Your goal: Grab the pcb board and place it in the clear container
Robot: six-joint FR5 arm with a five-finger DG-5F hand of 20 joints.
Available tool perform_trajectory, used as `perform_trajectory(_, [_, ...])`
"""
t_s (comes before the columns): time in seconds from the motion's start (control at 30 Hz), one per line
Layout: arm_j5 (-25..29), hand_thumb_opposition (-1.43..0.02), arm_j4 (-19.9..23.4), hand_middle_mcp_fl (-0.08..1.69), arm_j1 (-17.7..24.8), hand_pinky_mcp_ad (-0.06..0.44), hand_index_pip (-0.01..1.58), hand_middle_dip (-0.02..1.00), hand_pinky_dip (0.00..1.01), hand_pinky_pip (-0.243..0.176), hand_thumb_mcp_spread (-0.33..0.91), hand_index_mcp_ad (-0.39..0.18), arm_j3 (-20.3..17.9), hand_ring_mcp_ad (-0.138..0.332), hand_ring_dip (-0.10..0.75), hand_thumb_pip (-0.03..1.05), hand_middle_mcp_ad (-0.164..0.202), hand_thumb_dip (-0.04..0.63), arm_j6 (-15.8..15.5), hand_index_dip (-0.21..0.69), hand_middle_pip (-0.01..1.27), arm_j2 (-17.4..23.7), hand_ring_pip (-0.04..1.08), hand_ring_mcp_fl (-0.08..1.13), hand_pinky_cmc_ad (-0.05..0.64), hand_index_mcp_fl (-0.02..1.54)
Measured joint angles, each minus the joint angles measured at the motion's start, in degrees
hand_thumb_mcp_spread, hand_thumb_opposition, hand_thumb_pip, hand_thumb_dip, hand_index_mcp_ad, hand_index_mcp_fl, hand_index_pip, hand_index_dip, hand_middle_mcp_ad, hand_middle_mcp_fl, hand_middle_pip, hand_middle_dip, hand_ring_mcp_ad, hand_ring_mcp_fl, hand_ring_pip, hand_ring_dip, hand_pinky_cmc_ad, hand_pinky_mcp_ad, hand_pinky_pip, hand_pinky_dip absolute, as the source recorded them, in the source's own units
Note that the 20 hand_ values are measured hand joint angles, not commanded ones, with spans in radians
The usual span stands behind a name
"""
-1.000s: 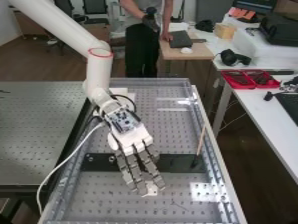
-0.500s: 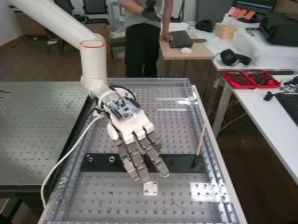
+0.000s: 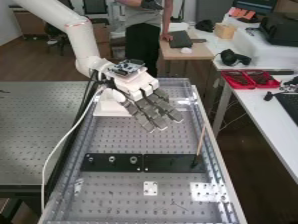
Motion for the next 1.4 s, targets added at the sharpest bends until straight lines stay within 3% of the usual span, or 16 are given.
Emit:
perform_trajectory(0.17, [-3.1,-0.91,-1.4,0.01,1.5,0.164,1.54,0.11,0.36,-0.093,0.44,-0.024,0.4,0.215,-0.005,0.66,0.093,0.241,1.1,0.155,0.12,0.8,0.07,0.0,0.298,0.27])
perform_trajectory(0.77, [-23.1,-0.93,-7.7,0.02,4.1,0.164,1.54,0.11,0.36,-0.093,0.44,-0.021,6.7,0.215,0.007,0.66,0.091,0.239,10.9,0.155,0.12,-1.4,0.07,0.0,0.298,0.3])
perform_trajectory(1.07, [-25.8,-0.93,-8.4,0.04,4.7,0.164,1.54,0.11,0.36,-0.093,0.44,-0.021,8.2,0.213,0.007,0.66,0.091,0.239,10.6,0.155,0.12,-2.6,0.09,0.0,0.298,0.3])
perform_trajectory(1.4, [-26.7,-0.93,-4.4,0.04,6.0,0.164,1.54,0.11,0.36,-0.093,0.44,-0.021,3.2,0.215,0.005,0.66,0.091,0.239,11.0,0.155,0.12,-2.1,0.08,0.0,0.298,0.3])
